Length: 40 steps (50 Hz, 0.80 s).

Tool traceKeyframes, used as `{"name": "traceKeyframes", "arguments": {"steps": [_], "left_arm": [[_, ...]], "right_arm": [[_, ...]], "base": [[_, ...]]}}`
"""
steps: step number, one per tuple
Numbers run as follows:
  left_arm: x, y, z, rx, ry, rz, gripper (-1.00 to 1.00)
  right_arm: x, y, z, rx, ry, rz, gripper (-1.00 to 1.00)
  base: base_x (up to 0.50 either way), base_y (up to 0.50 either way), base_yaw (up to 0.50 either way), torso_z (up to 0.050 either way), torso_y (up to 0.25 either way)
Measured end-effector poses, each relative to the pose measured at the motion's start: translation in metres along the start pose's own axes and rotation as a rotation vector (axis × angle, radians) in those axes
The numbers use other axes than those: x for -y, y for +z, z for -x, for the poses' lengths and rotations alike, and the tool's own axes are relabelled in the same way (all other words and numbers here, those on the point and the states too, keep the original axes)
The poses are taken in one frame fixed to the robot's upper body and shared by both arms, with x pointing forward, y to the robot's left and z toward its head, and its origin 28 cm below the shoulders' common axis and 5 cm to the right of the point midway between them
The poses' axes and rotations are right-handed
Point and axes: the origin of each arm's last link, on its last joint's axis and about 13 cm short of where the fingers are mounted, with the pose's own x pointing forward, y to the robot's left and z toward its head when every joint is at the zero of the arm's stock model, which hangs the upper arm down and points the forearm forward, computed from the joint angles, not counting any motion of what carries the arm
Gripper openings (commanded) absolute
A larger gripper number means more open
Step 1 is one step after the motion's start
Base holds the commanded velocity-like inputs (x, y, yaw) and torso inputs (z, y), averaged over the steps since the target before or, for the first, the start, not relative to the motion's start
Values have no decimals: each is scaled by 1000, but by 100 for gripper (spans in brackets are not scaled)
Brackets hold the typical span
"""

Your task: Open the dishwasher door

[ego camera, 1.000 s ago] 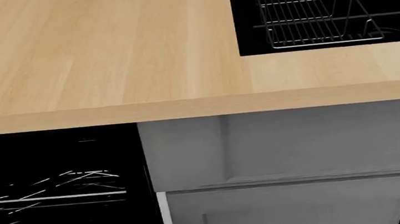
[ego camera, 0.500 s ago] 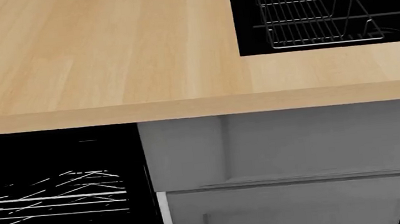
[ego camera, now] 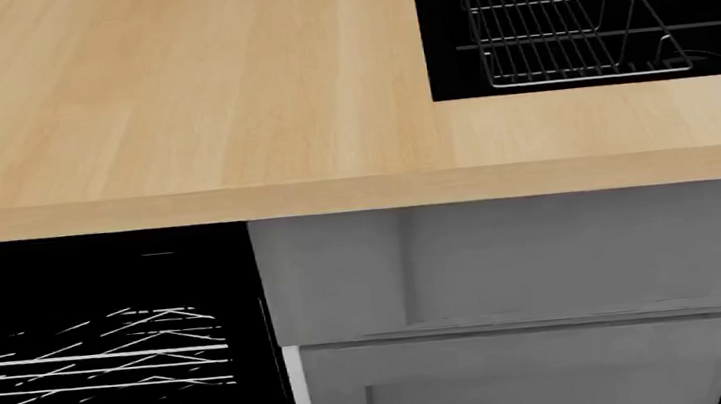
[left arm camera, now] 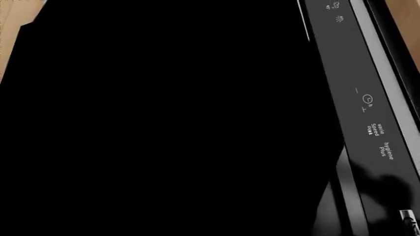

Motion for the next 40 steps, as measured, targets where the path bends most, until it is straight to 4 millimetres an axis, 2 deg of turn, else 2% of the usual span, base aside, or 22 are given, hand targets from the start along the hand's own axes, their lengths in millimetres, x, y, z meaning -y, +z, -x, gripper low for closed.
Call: {"name": "traceKeyframes", "arguments": {"steps": [24, 40], "left_arm": [[26, 2, 31, 2, -17, 16, -100], [34, 4, 45, 8, -83, 64, -100]], "right_arm": [[0, -4, 1, -6, -3, -5, 100], [0, -4, 1, -5, -3, -8, 100]], "base": [[4, -4, -7, -4, 0], [5, -4, -7, -5, 0]]}}
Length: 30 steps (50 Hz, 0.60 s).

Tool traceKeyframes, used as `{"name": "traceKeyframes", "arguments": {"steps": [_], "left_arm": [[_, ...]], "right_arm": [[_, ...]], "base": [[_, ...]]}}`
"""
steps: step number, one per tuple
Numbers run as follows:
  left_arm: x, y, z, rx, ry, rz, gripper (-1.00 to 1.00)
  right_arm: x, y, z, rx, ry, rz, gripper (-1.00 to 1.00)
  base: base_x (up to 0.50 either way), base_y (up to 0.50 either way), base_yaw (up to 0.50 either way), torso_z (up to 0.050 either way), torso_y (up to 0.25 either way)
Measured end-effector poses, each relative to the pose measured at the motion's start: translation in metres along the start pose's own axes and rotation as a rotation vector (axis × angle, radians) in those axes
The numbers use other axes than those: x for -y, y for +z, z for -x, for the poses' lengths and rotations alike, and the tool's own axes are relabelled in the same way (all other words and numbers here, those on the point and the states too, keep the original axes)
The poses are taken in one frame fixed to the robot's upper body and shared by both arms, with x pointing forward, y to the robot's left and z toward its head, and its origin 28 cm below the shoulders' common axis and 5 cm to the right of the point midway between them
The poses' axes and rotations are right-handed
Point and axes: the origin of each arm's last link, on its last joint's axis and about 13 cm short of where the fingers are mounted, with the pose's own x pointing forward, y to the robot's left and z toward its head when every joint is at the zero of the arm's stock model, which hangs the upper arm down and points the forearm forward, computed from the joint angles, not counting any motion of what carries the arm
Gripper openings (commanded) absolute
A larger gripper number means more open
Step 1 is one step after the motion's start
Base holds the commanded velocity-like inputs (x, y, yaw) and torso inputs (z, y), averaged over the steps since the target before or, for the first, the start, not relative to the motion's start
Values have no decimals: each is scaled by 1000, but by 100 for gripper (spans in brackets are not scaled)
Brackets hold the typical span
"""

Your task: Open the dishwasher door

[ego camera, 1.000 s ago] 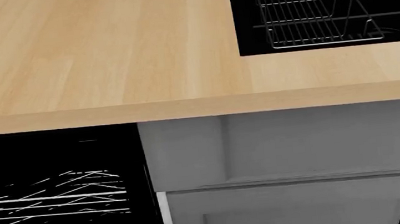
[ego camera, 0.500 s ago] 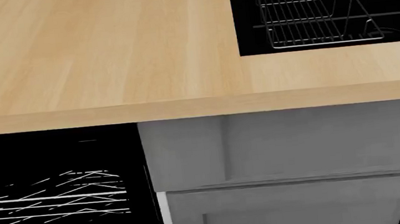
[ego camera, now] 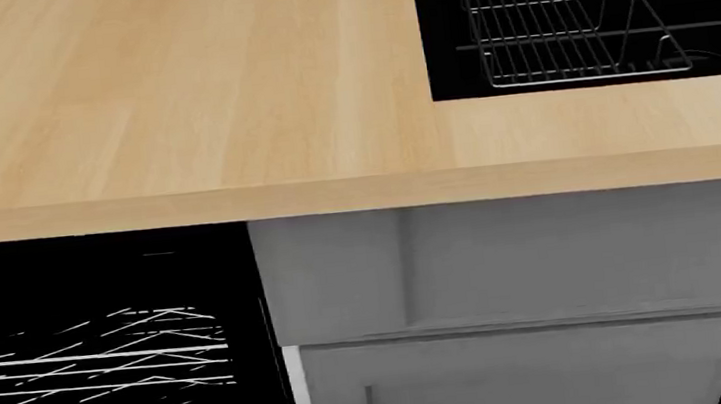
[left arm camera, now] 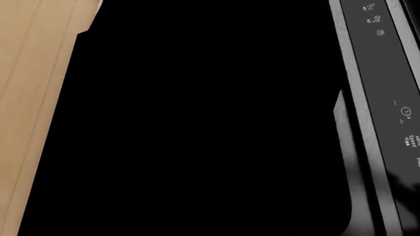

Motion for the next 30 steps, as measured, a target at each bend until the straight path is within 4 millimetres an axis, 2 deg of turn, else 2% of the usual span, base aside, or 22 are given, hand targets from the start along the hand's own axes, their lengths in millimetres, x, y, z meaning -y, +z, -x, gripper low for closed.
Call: {"name": "traceKeyframes", "arguments": {"steps": [7, 14, 30], "left_arm": [[9, 0, 8, 1, -18, 20, -100], [28, 2, 23, -6, -25, 56, -100], [44, 1, 23, 15, -19, 118, -100]], "right_arm": [[-1, 1, 0, 2, 4, 0, 100], [-2, 1, 0, 4, 8, 1, 100], [-3, -1, 0, 1, 15, 3, 100]], "base": [[8, -3, -8, -5, 0], [5, -2, -5, -5, 0], [0, -1, -1, -5, 0]]}}
